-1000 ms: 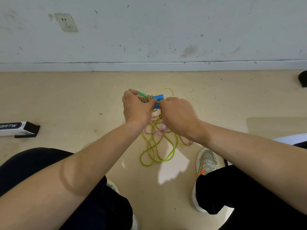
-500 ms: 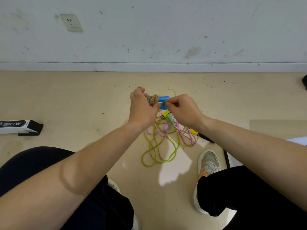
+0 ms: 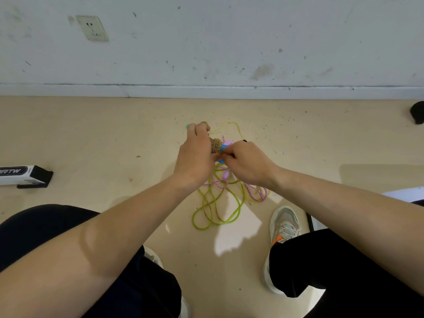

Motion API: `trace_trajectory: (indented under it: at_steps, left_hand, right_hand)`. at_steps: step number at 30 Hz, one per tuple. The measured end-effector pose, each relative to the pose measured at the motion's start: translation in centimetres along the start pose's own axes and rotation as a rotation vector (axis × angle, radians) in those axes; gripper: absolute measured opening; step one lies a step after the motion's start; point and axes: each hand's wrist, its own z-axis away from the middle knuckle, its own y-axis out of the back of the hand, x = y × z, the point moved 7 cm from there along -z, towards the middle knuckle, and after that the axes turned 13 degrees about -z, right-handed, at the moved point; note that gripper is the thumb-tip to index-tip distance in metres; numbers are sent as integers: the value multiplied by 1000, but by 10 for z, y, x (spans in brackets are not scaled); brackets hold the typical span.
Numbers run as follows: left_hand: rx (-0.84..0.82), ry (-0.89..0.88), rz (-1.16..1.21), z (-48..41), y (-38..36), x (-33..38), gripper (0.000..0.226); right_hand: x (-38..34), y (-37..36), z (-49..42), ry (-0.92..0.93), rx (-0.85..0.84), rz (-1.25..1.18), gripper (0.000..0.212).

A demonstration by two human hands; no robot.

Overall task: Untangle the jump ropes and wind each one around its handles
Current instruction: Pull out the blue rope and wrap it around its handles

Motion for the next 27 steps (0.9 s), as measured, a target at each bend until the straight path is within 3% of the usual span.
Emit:
trace_trajectory:
  at_steps: [4,6,9,13,15,17,20,23,27]
  left_hand:
    - [-31,43,98,-12,5,-10,65]
    - [-57,24,129,-16,4,-10,64]
    - [-118,-14,173,-19,1,-7,66]
    - [-197,-85,276,-20,6,0,63]
    - [-214,-128,329,-19,14,4,55]
    - [-235,-162,390,-17,21,7,52]
    - [-307,-154,444,-10,27,10,56]
    - [-326,-164,491,-5,31,16,57]
    - [-324,-155,502,-4,35,14,58]
  right_hand:
    - [5,24,-8,-103,105,-160,28]
    - [4,29,-8,-166,96,-380,23]
    - [-2,24,-6,-265,-95,-794,27]
    - [-4,21,-3,-315,-352,-1149,42]
    - [-8,28,-2,-230,-401,-1157,36]
    - [-16,36,-2,-136,-385,-1074,15]
    - [-25,53,-7,-4,-209,-884,10]
    - [-30,64,-10,45,-72,-805,21]
    - [-28,58,-9,-49,-30,-1019,25]
